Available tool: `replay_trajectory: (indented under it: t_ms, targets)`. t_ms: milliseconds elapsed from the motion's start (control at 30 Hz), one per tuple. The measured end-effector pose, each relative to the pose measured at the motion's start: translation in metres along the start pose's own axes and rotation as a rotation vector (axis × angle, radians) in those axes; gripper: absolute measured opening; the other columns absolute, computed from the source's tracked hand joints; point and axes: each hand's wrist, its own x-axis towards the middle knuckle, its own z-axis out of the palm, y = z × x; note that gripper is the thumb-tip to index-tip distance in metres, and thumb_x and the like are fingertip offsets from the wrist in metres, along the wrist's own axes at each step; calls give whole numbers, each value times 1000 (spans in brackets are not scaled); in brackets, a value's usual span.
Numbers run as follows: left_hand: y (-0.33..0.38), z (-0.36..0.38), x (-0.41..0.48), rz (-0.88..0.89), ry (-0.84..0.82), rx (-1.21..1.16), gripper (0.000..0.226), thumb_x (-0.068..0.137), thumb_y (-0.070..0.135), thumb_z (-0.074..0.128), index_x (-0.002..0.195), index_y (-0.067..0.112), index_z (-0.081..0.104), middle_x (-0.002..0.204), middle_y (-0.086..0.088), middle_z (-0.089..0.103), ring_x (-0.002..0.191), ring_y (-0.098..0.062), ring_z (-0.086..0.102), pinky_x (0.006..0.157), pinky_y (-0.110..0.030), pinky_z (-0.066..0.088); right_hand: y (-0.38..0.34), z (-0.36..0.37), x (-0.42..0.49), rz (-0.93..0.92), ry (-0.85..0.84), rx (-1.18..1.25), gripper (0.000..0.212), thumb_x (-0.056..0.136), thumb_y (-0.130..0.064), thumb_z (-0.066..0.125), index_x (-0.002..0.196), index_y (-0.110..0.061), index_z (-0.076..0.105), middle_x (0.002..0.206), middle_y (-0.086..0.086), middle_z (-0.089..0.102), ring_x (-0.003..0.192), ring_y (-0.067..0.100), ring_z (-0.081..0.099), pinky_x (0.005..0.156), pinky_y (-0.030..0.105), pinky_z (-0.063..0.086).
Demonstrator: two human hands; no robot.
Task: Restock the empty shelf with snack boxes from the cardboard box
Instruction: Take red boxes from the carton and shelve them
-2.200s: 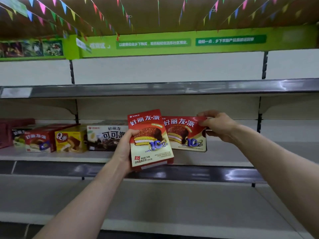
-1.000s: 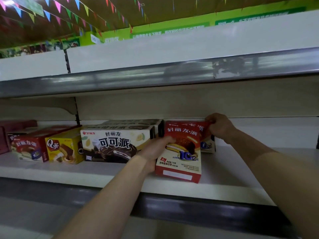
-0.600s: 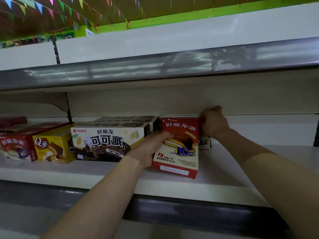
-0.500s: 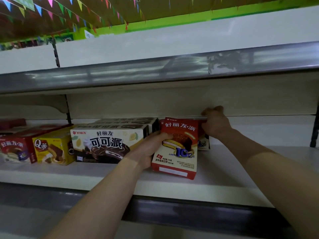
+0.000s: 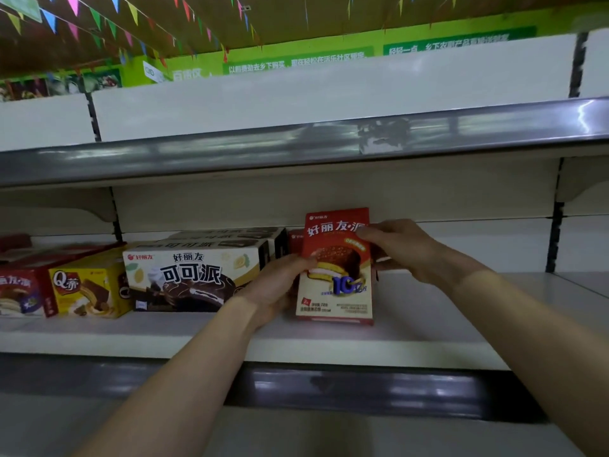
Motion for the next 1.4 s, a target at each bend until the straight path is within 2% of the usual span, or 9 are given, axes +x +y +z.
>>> replay_trajectory:
  t_ms: [167, 333, 467, 567, 700, 867, 1067, 1267, 1400]
  targets:
    - [-2, 20, -7, 135, 62, 288, 58, 85, 22, 73, 137, 21, 49, 119, 0, 64, 106, -12, 59, 85, -23, 48, -18, -1, 2, -222, 401, -317, 32, 82, -41, 70, 100, -19, 54, 92, 0, 63, 83, 17, 62, 76, 32, 52]
    - [1, 58, -16, 155, -161, -78, 53, 80, 6, 74, 123, 28, 53, 109, -8, 68, 104, -33, 65, 95, -52, 51, -23, 22, -12, -347, 314, -699, 39, 82, -52, 63, 94, -15, 62, 86, 0, 62, 80, 21, 58, 66, 30, 43]
    - [1, 46, -14, 47, -91, -196, 39, 86, 12, 71, 120, 24, 57, 116, -12, 68, 107, -31, 65, 87, -52, 55, -18, 33, -19, -206, -12, -335, 31, 95, -34, 54, 88, -9, 71, 83, 4, 66, 77, 17, 60, 65, 28, 44]
    - [1, 37, -10, -41, -25, -275, 41, 88, 6, 65, 126, 18, 54, 120, -14, 65, 108, -33, 63, 83, -51, 55, -21, 20, -18, -120, -21, -109, 26, 96, -21, 54, 97, 0, 70, 84, 6, 66, 71, 14, 58, 57, 22, 45]
    - [2, 33, -9, -108, -21, -404, 36, 90, 0, 56, 124, 11, 51, 117, -16, 63, 108, -34, 62, 91, -53, 50, -14, -9, -14, -103, 185, -290, 29, 97, -20, 51, 104, 3, 67, 85, 7, 65, 70, 11, 55, 63, 26, 43]
    - [2, 29, -9, -128, -2, -549, 38, 88, -3, 55, 124, 7, 50, 115, -18, 63, 107, -34, 62, 89, -53, 50, 8, -17, -20, 259, -164, -317, 37, 89, -46, 62, 115, -20, 58, 109, 0, 68, 105, 18, 61, 80, 33, 53]
    - [-2, 34, -11, -102, -48, -195, 53, 88, 10, 67, 134, 21, 43, 116, -13, 67, 102, -29, 66, 80, -47, 56, 17, -20, -23, 298, -221, -330, 40, 86, -49, 63, 109, -17, 64, 99, 2, 72, 95, 15, 63, 81, 29, 48]
    - [-5, 34, -12, -119, -203, -73, 52, 84, 3, 63, 129, 24, 48, 118, -12, 67, 104, -27, 65, 86, -41, 55, 14, -17, -16, 150, -57, -104, 42, 84, -50, 65, 111, -18, 63, 96, 3, 75, 95, 19, 68, 95, 38, 49]
    - [2, 31, -16, -185, -89, -149, 29, 89, 19, 63, 116, 16, 55, 102, -10, 71, 92, -23, 67, 74, -38, 56, 11, -11, -10, 124, 70, 65, 25, 90, -32, 64, 100, -9, 64, 84, 6, 72, 78, 18, 67, 77, 29, 53]
